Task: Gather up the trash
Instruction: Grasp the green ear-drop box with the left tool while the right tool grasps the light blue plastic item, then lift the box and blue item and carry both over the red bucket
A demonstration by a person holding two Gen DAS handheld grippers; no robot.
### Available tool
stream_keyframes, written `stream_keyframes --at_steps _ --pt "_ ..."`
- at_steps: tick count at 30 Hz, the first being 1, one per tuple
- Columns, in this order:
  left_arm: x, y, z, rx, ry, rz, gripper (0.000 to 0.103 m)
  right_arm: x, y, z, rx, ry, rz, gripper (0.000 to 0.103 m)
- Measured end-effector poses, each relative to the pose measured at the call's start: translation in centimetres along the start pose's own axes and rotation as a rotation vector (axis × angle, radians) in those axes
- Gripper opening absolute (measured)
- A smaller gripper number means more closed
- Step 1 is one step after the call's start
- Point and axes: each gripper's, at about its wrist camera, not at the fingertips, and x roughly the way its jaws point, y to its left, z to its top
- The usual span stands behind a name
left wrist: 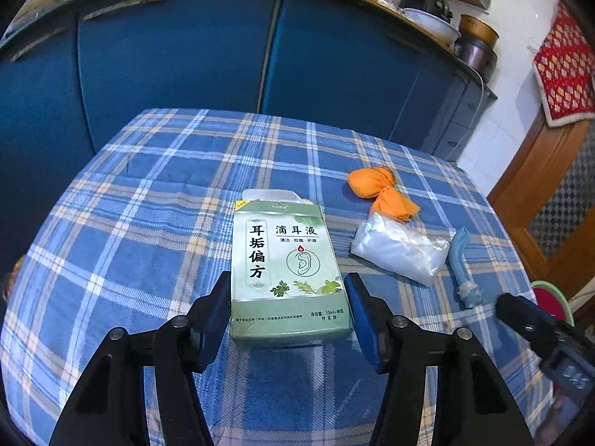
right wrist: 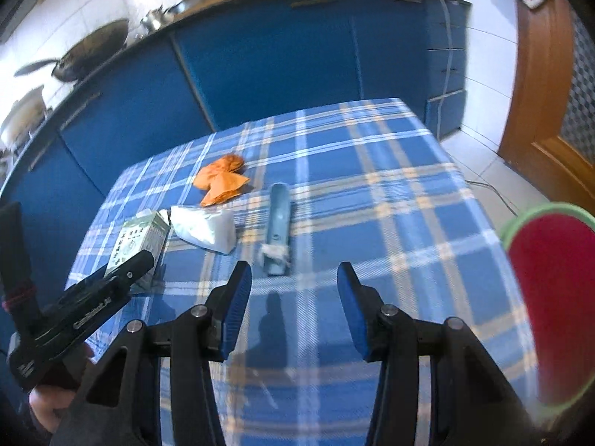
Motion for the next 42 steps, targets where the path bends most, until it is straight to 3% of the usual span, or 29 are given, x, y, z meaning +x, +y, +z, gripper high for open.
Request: stream_keyframes --at_steps 14,20,23,32,42 --pt "0.2 0.5 0.1 -0.022 0.006 -0.01 0.06 3.8 1.7 0.5 -0.056 0.054 -0.026 0.049" --pt "0.2 0.5 0.1 -0.022 0.006 -0.01 0.06 4.2 2.1 0.6 -0.082 0.042 -0.064 0.036" --pt "0.2 0.5 0.0 -0.023 0.006 -0.01 0.06 4.3 2.3 0.6 -0.105 0.033 -0.093 0.024" --pt "0.1 0.6 0.0 -0.025 0.006 -0.011 0.06 4.0 2.2 0.4 -0.1 0.031 -0.081 0.022" --pt "-0.4 0.4 -0.1 -0.02 -0.016 -0.03 0.06 0.2 1.2 -0.3 -0.052 -0.019 -0.056 0.022"
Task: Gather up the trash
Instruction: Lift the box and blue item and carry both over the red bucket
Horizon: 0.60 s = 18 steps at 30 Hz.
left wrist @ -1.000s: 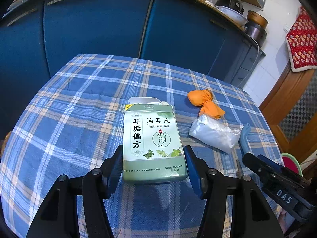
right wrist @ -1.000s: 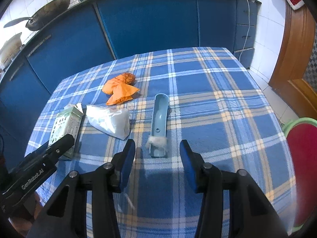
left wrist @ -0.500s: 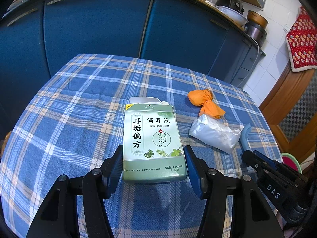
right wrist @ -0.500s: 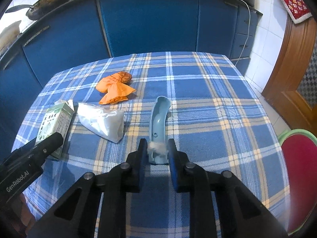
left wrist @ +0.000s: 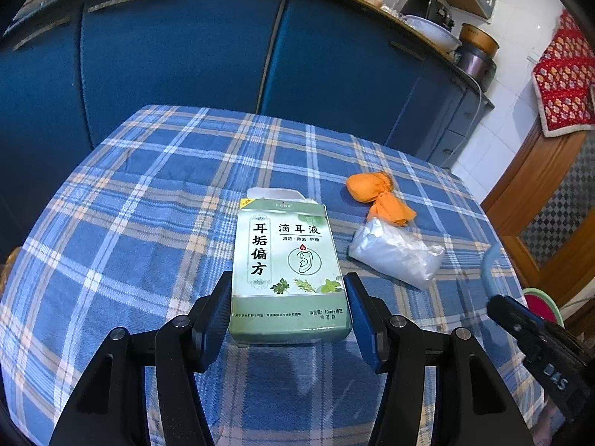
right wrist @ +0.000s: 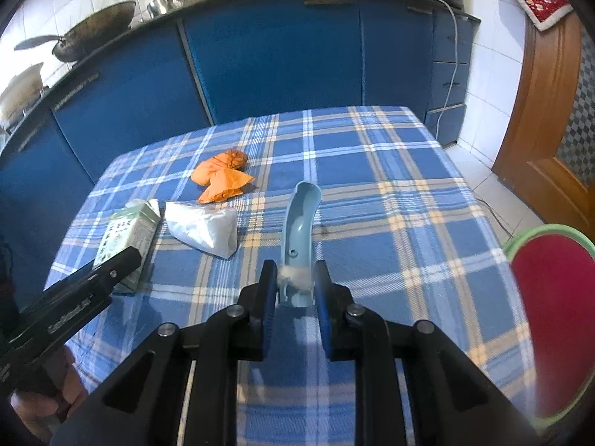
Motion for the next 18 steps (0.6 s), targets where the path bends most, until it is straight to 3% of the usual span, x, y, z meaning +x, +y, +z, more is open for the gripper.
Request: stream_keyframes --at_steps 11,18 --pt "-1.9 -1.7 0.2 0.05 -0.034 -0.01 0.059 -5.4 -3.6 -2.1 0.088 -0.069 0.003 0.022" --pt "-4.3 -4.1 0.2 0.091 -0.055 -0.056 0.059 -8.0 -6.5 -3.5 0.155 -0.104 -0.01 0.022"
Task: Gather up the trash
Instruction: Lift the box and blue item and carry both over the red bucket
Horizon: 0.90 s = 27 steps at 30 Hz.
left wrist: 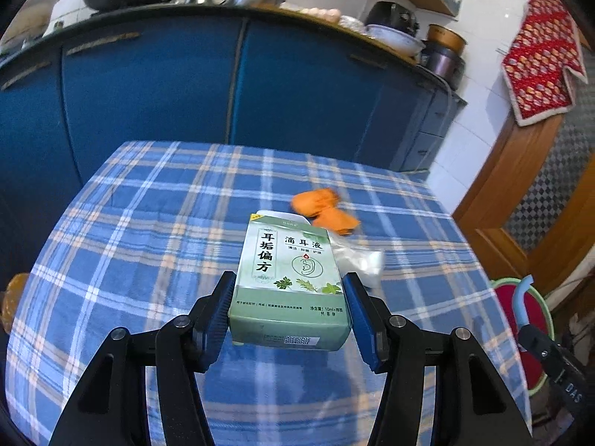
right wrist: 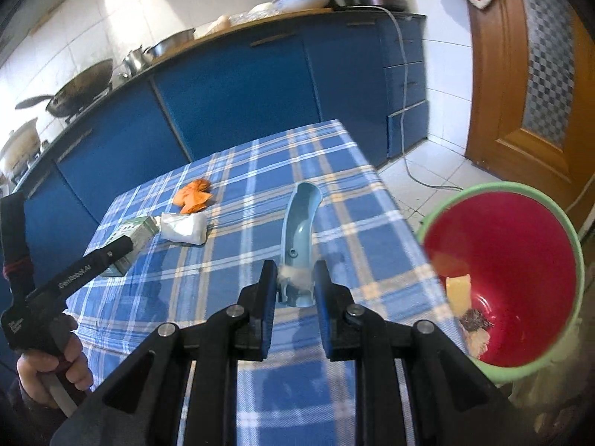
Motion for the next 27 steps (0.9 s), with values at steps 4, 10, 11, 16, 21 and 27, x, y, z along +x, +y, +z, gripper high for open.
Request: stream_keyframes --at_steps 4,10,11,16,21,27 --pt "-0.8 -1.7 0.0 0.024 0.0 -0.033 0.059 -1.3 -1.4 -0.2 0.029 -0.02 0.0 0.022" --pt "-1.9 -4.5 -0.3 0.06 0.008 -0.08 0.059 -2.9 -3.6 -0.6 0.068 -0.045 -0.006 0.022" --pt "-2.0 -5.0 -0.3 0.067 0.009 -0.087 0.059 -3.2 -4.1 -0.7 0.076 -0.05 -0.008 0.022" --pt "-2.6 -7.6 -0.4 0.102 0.014 -0.126 0.059 -4.3 -6.3 -1.1 0.113 -0.066 -0.021 0.022" --pt "-2.8 -10.5 -0.8 0.154 0.023 -0.162 0.059 -5.2 -8.5 -1.5 0.152 -0.079 -0.042 0.022" --pt "-2.7 -14.1 -1.7 0.228 0.042 -0.21 0.059 -5.4 -11.3 -2.4 0.202 -0.074 -0.076 0.023"
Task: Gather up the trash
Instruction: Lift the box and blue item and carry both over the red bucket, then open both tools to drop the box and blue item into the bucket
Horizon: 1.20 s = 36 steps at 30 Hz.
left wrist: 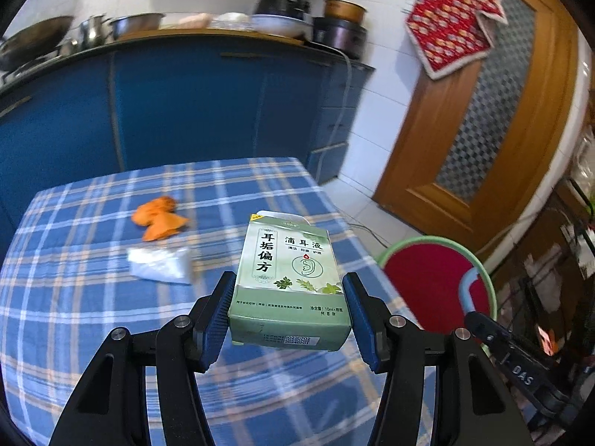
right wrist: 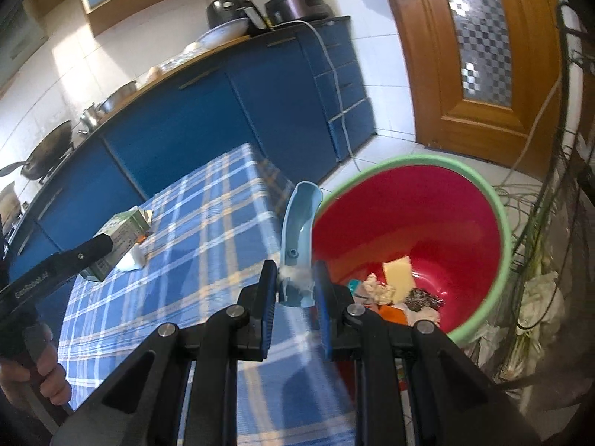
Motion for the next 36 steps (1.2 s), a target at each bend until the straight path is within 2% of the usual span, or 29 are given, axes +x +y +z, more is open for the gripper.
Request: stream_keyframes --at_steps 11,18,19,22,29,36 --pt "2.6 -5.3 -0.3 0.089 0.043 -0.088 0.059 1.1 -4.2 -0.6 0.084 0.036 -0.054 0.024" --pt "4.4 -7.5 -0.6 0.129 0.07 -0.118 0.059 2.0 -6.2 -0.5 0.141 0.054 -0.075 0.026" --pt "4.6 -7.7 -0.5 0.132 0.073 -0.121 0.059 2.0 -6.5 -0.5 0.148 0.054 -0.074 0.028" --pt "5.3 -8.6 -0.6 0.15 0.081 -0.135 0.059 1.6 -7.0 -0.4 0.163 0.043 -0.069 0.033" --pt "6.8 -10.7 -0.9 0.179 0.101 -0.165 0.059 0.6 -7.5 0.1 0.171 0.006 -0.078 0.033" --pt "8.3 -13.0 -1.1 0.219 0.127 -0.228 0.06 -0.3 -8.2 0.5 0.171 -0.023 -0.105 0.035"
